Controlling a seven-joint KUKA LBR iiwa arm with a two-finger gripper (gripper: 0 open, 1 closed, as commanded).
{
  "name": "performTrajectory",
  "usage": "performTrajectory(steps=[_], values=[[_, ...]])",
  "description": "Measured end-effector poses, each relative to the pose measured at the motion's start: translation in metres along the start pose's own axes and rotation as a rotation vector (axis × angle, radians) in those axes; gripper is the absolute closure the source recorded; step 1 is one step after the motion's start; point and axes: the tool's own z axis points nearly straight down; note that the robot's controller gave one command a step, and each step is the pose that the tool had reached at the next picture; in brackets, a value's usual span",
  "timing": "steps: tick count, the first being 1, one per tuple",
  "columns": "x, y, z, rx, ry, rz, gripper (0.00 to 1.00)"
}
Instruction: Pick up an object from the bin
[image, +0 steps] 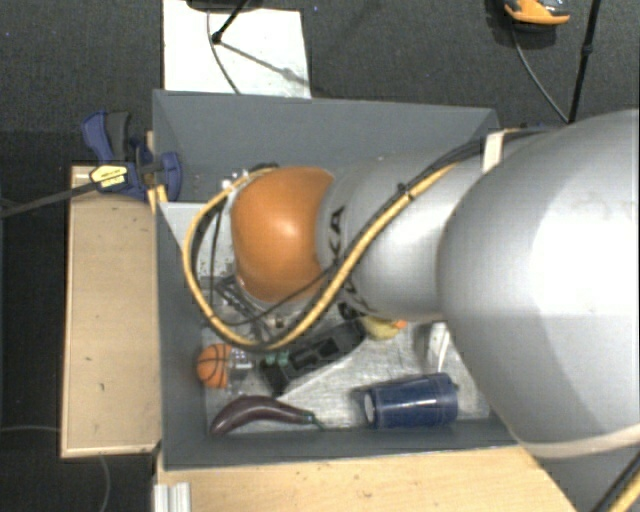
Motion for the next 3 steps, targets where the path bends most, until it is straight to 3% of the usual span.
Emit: performTrajectory(steps=[1,2,3], values=[[0.013,0.003,0.03,0.002,0.003,0.049,0.0],[0.015,0.004,0.047,0.003,0.012,0.198,1.0],[0.015,0.004,0.049,0.004,0.013,0.199,1.0]])
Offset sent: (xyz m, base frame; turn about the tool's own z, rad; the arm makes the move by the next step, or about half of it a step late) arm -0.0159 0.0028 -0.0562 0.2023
